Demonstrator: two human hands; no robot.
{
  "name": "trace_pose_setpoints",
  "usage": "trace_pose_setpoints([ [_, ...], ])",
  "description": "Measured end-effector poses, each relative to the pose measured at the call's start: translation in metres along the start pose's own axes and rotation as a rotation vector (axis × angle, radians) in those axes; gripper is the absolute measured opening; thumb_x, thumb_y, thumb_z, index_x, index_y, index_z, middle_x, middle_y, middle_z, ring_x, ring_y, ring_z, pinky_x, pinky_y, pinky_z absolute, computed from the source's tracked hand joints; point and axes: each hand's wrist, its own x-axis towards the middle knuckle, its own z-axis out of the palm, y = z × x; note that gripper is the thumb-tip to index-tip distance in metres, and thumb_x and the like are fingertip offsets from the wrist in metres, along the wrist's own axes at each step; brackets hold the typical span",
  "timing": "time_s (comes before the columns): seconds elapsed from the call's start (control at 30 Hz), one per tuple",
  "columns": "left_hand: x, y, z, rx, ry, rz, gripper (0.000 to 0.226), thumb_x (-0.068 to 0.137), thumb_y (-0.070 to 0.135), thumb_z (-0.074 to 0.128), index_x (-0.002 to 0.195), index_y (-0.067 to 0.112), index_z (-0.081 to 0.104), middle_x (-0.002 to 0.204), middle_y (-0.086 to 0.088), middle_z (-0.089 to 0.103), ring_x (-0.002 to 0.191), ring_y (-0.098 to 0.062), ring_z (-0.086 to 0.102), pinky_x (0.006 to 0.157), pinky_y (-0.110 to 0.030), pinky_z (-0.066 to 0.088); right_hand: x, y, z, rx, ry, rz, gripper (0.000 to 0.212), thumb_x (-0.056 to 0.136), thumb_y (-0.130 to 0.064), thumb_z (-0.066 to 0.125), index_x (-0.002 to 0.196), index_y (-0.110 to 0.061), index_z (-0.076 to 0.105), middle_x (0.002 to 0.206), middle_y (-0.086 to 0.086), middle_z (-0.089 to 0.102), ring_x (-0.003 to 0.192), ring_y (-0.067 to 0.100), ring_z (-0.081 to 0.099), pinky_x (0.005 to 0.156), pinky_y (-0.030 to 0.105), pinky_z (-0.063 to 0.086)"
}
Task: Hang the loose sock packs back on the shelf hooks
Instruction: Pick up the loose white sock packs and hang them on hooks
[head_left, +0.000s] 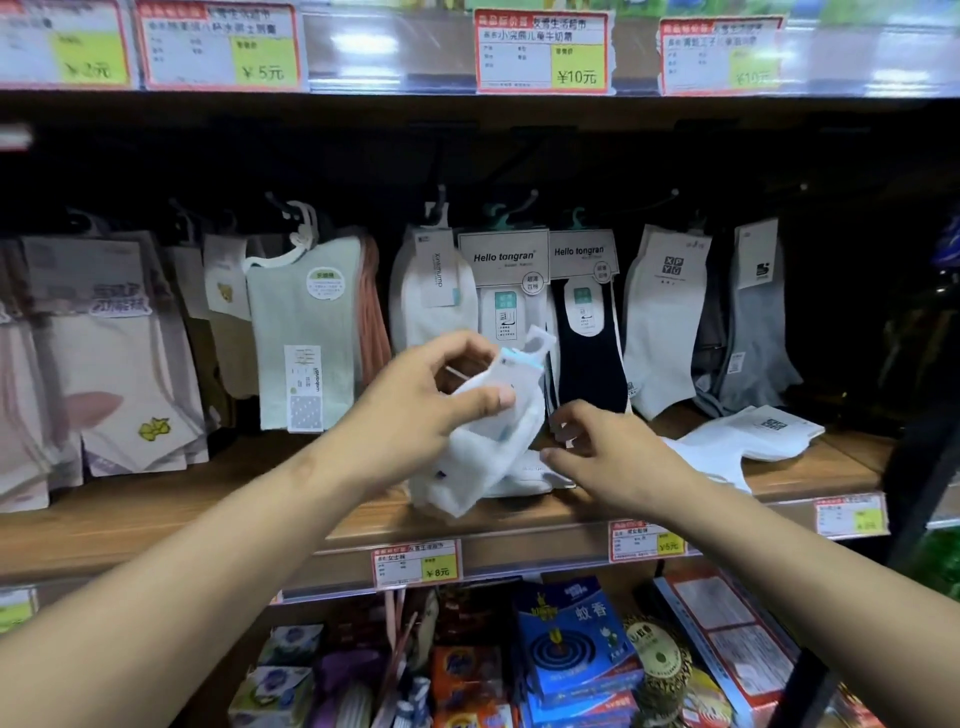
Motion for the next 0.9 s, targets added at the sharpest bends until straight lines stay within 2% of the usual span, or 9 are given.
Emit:
trace_pose_setpoints([
  [0.13,0.0,0.019,-0.009,-0.096,0.065,0.07,0.024,0.085,0.013,0.071,0.105,0.007,0.061,0.097,-0.013,0.067,0.085,-0.012,0.062,0.083,-0.03,0.048,0.007,-0.002,0.011,-0.132,-0.113,0.019,0.062,0.087,-0.055,0.058,0.135,-0.017,0.051,0.129,0.012,0.067,0.118,0.034,0.062,0.095,0.045,0.052],
  [0.27,-0.003,0.03,-0.013,-0.139,0.092,0.105,0.022,0.086,0.009,0.069,0.107,0.006,0.06,0.098,-0.004,0.068,0.088,-0.008,0.063,0.082,-0.023,0.05,0.013,-0.005,0.016,-0.225,-0.104,0.046,0.066,0.079,-0.063,0.059,0.124,-0.015,0.057,0.121,0.011,0.067,0.112,0.034,0.062,0.09,0.044,0.052],
  [0.4,-0.006,0.031,-0.017,-0.12,0.113,0.096,0.02,0.086,0.012,0.069,0.104,0.011,0.062,0.097,0.0,0.069,0.09,-0.009,0.063,0.084,-0.027,0.051,0.015,-0.005,0.014,-0.135,-0.095,0.08,0.065,0.065,-0.064,0.066,0.111,-0.019,0.064,0.107,0.004,0.069,0.102,0.028,0.065,0.082,0.039,0.054],
  [0.5,-0.007,0.03,-0.019,-0.115,0.133,0.082,0.02,0.086,0.013,0.07,0.104,0.013,0.063,0.1,-0.006,0.071,0.091,-0.012,0.064,0.085,-0.031,0.051,0.011,-0.007,0.004,0.049,-0.045,0.093,0.055,0.068,-0.038,0.083,0.116,-0.019,0.064,0.097,-0.005,0.062,0.088,0.018,0.059,0.067,0.026,0.045],
  [0.57,-0.008,0.03,-0.021,-0.117,0.149,0.07,0.02,0.086,0.014,0.07,0.105,0.014,0.064,0.103,-0.01,0.071,0.091,-0.015,0.064,0.085,-0.033,0.051,0.01,-0.006,-0.005,0.197,0.023,0.073,0.056,0.068,-0.025,0.087,0.118,-0.022,0.063,0.09,-0.006,0.059,0.076,0.013,0.056,0.059,0.018,0.04],
  [0.7,-0.008,0.031,-0.027,-0.149,0.188,0.038,0.022,0.087,0.017,0.069,0.107,0.015,0.063,0.103,-0.008,0.072,0.091,-0.015,0.066,0.076,-0.03,0.053,0.008,-0.006,-0.024,0.591,0.201,0.102,0.065,0.071,-0.011,0.086,0.128,-0.021,0.056,0.1,0.003,0.065,0.081,0.018,0.063,0.069,0.03,0.054],
  [0.8,-0.006,0.031,-0.03,-0.226,0.212,0.019,0.023,0.086,0.018,0.07,0.108,0.016,0.064,0.1,-0.001,0.072,0.093,-0.015,0.067,0.078,-0.029,0.049,0.006,-0.013,-0.039,0.94,0.266,0.108,0.055,0.076,-0.001,0.081,0.125,-0.012,0.059,0.101,0.013,0.074,0.083,0.029,0.072,0.084,0.052,0.058],
  [0.83,-0.006,0.03,-0.03,-0.247,0.218,0.012,0.023,0.086,0.018,0.07,0.108,0.016,0.064,0.1,0.0,0.072,0.093,-0.014,0.067,0.079,-0.028,0.048,0.006,-0.015,-0.043,1.049,0.26,0.097,0.05,0.078,0.001,0.079,0.124,-0.01,0.06,0.098,0.011,0.076,0.08,0.026,0.075,0.087,0.053,0.058],
  [0.9,-0.005,0.03,-0.031,-0.288,0.23,0.004,0.023,0.085,0.017,0.07,0.108,0.015,0.064,0.1,0.002,0.072,0.095,-0.014,0.067,0.081,-0.028,0.048,0.006,-0.02,-0.052,1.212,0.251,0.062,0.043,0.083,0.001,0.074,0.124,-0.005,0.061,0.094,0.006,0.078,0.076,0.016,0.077,0.083,0.042,0.062],
])
